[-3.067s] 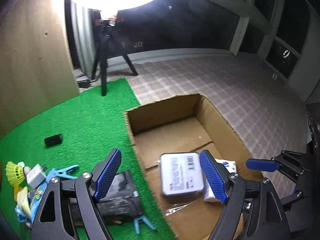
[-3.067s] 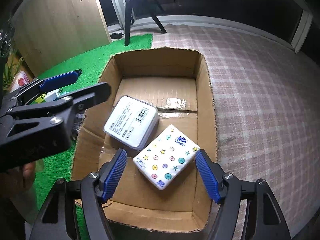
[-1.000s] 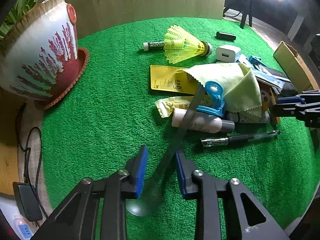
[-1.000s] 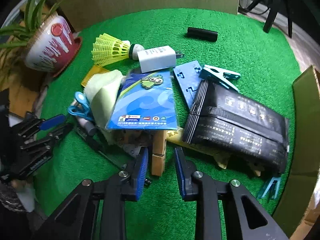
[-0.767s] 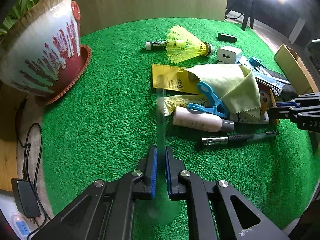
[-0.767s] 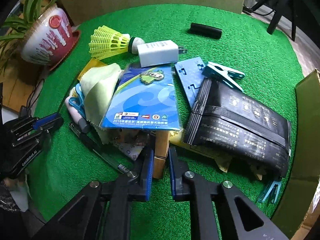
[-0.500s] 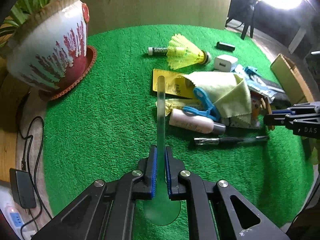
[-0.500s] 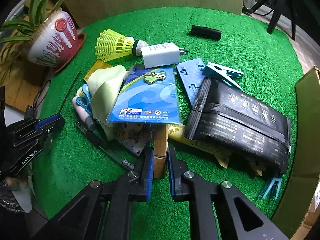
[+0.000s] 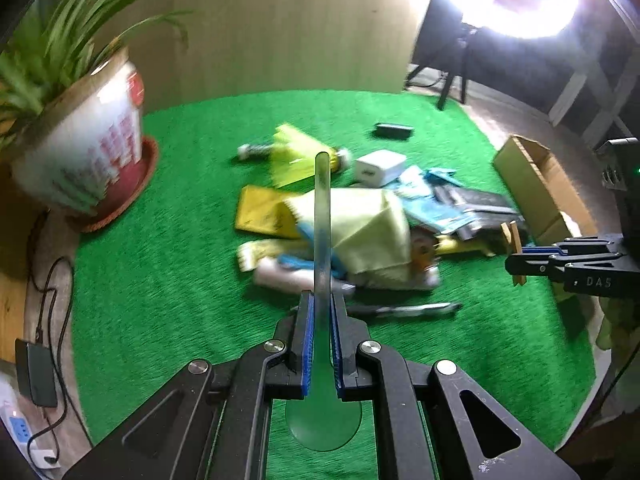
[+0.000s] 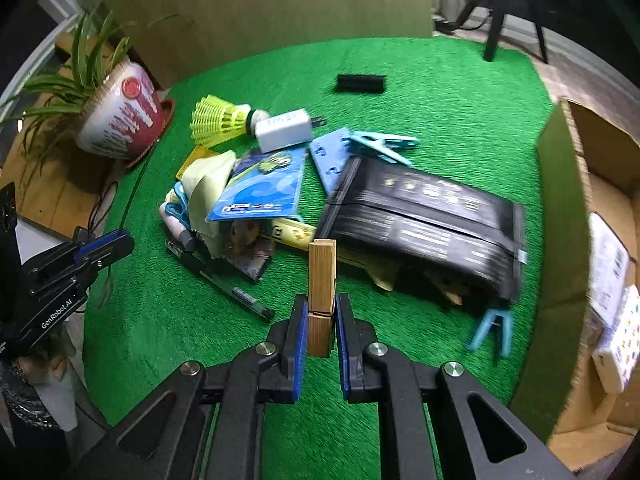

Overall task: Organize objects
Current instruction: 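Carry the spoon and clothespin to the cardboard box and release both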

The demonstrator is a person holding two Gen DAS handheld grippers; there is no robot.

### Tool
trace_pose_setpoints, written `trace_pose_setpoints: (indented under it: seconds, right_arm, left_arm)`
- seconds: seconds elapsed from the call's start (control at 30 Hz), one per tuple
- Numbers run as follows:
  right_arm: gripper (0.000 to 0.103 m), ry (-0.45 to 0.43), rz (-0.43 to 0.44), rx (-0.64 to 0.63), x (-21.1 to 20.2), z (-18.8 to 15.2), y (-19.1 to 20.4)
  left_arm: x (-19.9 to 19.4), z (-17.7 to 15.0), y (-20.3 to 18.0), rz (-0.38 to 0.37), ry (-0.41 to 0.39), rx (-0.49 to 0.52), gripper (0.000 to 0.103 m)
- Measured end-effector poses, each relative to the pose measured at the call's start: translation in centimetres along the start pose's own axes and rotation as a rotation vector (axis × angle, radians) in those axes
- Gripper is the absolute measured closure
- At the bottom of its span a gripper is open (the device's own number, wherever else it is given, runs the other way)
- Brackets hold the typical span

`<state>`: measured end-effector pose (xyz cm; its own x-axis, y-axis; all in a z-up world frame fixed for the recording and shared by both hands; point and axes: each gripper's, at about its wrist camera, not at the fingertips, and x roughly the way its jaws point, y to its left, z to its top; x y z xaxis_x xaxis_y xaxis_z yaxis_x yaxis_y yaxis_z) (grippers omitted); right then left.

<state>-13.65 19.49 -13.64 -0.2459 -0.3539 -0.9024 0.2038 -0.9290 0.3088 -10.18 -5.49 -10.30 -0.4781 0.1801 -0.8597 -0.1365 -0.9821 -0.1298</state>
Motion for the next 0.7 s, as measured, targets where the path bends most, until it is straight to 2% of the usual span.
trace_pose_setpoints:
  seconds: [0.27,0.5,0.57,0.7]
  right_arm:
    - [0.091,-0.064,-0.032,0.06,-3.5,-1.4,-3.5]
    - [0.091,-0.111,-0.078,0.164,-6.8,-3.3,-9.6]
    - [0.091,-0.115,-0.043,0.196,-7.5,-3.8,-11.4]
    - [0.091,-0.138,-0.029,0.24,-8.6,-4.5,-13.3]
  left_arm:
    - [1.3,3.1,-7.6,-0.082,-0.016,0.089,0.095]
    - [3.2,6.2,-16.6,-0.165,-0.022,0.184,0.095]
    - [3.9,6.9,-19.1,-0.189,-0.019,0.205,0.095]
    - [5.0,8.0,-23.7,-0.233,-0.011,0.251,0.095]
